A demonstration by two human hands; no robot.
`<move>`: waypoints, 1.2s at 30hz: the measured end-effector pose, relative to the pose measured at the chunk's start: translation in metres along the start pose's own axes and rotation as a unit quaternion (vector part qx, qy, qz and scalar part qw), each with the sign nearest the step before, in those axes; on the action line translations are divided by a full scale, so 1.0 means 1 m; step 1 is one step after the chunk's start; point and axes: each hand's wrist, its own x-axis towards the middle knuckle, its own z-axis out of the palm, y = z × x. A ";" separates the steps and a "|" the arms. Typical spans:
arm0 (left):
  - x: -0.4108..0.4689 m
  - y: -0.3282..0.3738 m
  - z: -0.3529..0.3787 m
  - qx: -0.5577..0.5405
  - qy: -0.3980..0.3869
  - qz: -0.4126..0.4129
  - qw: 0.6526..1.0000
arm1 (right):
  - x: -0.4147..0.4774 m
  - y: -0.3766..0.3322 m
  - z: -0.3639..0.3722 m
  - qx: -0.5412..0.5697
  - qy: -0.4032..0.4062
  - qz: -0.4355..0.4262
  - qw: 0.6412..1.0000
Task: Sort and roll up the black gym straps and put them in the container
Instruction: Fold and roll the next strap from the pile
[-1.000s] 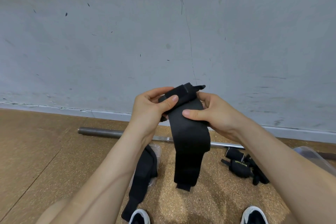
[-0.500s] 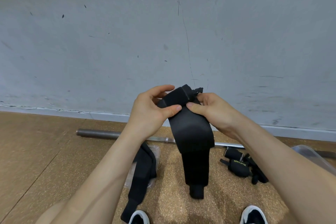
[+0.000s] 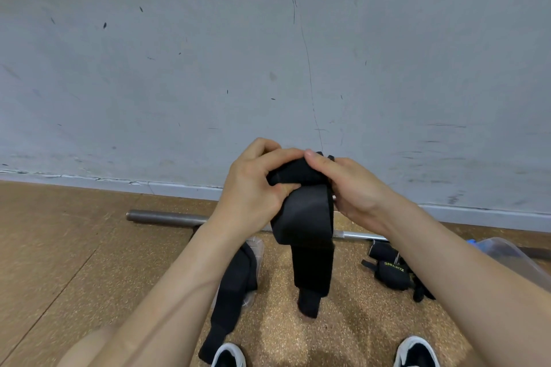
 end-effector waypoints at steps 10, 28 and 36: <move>0.005 -0.004 -0.013 -0.432 -0.095 -0.278 0.853 | -0.001 -0.009 -0.016 0.117 -0.012 -0.041 0.992; -0.007 0.004 0.026 0.001 -0.037 -0.131 0.991 | 0.000 -0.006 -0.007 -0.104 0.080 -0.148 0.980; 0.003 0.013 0.010 -0.352 -0.075 -0.267 0.894 | -0.002 -0.013 -0.007 -0.133 0.136 -0.195 0.962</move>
